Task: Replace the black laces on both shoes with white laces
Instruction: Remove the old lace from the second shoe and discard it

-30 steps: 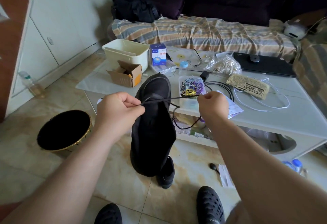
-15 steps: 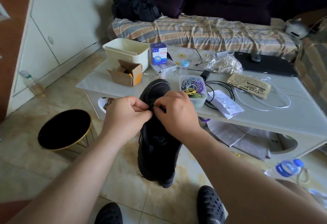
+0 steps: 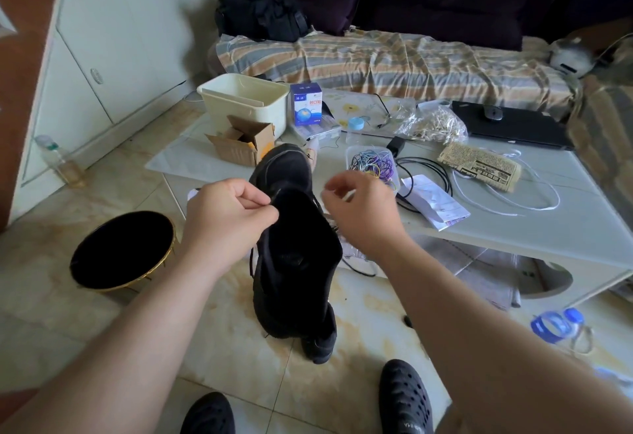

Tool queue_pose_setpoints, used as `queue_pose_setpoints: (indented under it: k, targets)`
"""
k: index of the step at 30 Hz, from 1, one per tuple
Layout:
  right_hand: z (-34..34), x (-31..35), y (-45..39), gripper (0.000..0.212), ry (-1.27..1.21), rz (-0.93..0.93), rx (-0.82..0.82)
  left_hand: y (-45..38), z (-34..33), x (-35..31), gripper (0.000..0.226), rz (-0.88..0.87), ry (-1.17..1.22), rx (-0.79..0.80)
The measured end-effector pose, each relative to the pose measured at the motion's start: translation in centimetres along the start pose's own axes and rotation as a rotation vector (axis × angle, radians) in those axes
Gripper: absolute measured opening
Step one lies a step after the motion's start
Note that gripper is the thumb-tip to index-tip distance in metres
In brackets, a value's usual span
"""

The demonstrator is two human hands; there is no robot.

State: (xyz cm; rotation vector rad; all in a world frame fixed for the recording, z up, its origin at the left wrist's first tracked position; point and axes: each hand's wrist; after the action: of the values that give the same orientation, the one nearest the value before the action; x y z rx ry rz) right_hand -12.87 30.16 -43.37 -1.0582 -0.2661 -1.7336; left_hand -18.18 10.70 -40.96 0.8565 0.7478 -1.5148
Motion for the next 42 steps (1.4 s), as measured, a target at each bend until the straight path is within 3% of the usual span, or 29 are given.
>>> queue_pose_setpoints:
  k: [4, 12, 17, 21, 23, 27, 29, 33, 35, 37, 40, 42]
  targets:
    - [-1.9, 0.7, 0.7, 0.017, 0.124, 0.27, 0.035, 1.0, -1.1, -0.4, 0.012, -0.045, -0.038, 0.046]
    - [-2.3, 0.2, 0.8, 0.006, 0.408, 0.353, -0.121, 1.4, -2.1, -0.6, 0.016, -0.089, -0.068, 0.103]
    - [-1.8, 0.1, 0.8, 0.005, 0.312, 0.424, -0.057, 0.9, -2.0, -0.1, 0.02, -0.109, -0.096, 0.098]
    - [-0.4, 0.7, 0.3, 0.005, 0.048, 0.179, 0.065, 0.7, -1.9, 0.2, 0.017, -0.141, -0.088, 0.047]
    - [0.0, 1.1, 0.2, 0.001, 0.044, 0.103, 0.13, 0.5, -2.0, 0.2, 0.014, -0.139, -0.069, 0.019]
    - [0.1, 1.9, 0.3, 0.014, 0.095, 0.038, 0.195, 0.0, -1.9, 0.3, 0.011, -0.131, -0.05, -0.012]
    - [0.4, 1.9, 0.3, 0.015, -0.063, -0.04, 0.25, -0.2, -1.6, 0.2, 0.009, -0.139, -0.055, -0.03]
    - [1.5, 2.0, -0.1, 0.04, -1.121, -0.377, 0.227, -1.0, -0.4, 0.1, 0.009, -0.094, -0.014, -0.04]
    - [1.8, 1.8, -0.4, 0.039, -1.355, -0.469, 0.21, -1.2, -0.1, 0.1, 0.009, -0.082, 0.022, -0.051]
    - [2.1, 1.3, -0.8, 0.04, -1.08, -0.383, 0.256, -0.9, -0.3, -0.2, 0.008, -0.1, -0.006, -0.045]
    - [2.4, 0.9, -0.8, 0.023, -0.321, -0.136, 0.399, -0.1, -0.9, -0.4, 0.014, -0.163, -0.057, -0.035]
    - [1.9, 0.7, -0.5, 0.02, 0.114, 0.037, 0.405, 0.0, -1.2, -0.3, 0.011, -0.19, -0.063, -0.046]
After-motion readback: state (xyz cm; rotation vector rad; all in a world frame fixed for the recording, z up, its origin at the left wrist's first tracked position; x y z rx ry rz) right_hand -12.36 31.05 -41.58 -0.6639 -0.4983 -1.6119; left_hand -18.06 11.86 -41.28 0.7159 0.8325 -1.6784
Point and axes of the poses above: each hand's wrist, its own y-axis away from the middle knuckle, its own z-axis out of the back of the hand, x = y × z, and after that the axes turned 5 degrees about z, right-handed
